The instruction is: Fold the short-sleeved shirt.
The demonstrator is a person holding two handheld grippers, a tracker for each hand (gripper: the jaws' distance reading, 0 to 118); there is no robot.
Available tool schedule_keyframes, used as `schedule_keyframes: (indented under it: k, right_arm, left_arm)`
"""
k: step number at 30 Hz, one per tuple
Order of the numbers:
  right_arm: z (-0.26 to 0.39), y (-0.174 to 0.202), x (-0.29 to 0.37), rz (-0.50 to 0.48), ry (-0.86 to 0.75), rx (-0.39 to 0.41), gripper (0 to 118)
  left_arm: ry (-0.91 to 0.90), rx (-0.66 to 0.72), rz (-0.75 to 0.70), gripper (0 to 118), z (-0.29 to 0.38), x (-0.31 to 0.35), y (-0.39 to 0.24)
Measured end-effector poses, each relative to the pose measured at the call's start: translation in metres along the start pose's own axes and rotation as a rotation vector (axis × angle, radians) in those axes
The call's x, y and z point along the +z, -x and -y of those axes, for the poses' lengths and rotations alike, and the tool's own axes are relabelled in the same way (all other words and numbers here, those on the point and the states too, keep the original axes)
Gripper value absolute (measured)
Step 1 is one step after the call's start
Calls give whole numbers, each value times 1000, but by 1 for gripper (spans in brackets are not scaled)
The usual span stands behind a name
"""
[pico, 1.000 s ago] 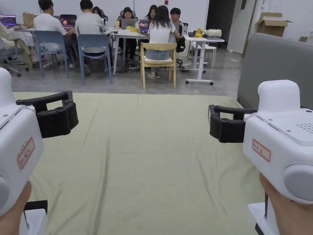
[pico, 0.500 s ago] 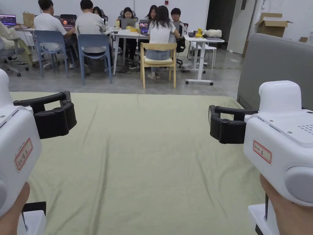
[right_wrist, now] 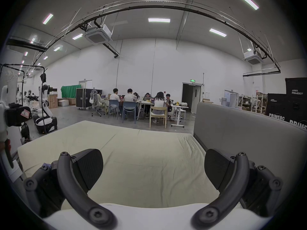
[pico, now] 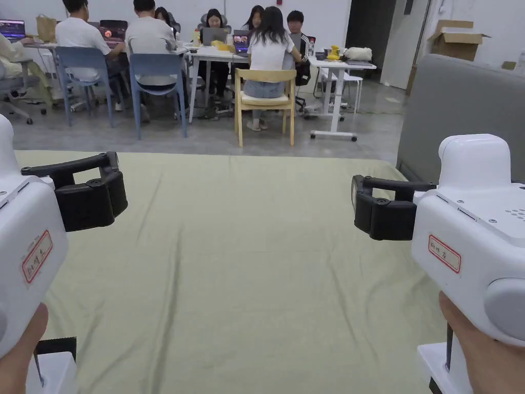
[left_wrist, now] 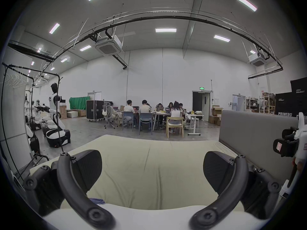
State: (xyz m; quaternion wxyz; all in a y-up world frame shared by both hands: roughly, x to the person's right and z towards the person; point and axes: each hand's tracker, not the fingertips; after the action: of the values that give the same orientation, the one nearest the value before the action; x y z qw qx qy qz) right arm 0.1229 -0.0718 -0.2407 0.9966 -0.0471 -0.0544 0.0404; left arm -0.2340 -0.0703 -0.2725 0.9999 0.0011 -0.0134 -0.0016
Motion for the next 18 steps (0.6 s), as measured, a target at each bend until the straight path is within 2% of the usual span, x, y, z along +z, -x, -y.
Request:
schedule_keyframes:
  k: [3,6,13,18]
  right_arm:
    - [4,2,2,8,-13,17,118]
    - [7,4,6,58,-66,10,118]
    - [0,-1,-2,40,-7,-20,118]
    - [-5,0,-5,29,8,-7,118]
  left_arm:
    - [2,0,6,118,1,0,0]
    - [6,-2,10,118,2,-1,-1]
    - [13,2,16,118,3,-3,0]
    - [17,0,16,118,4,-5,2]
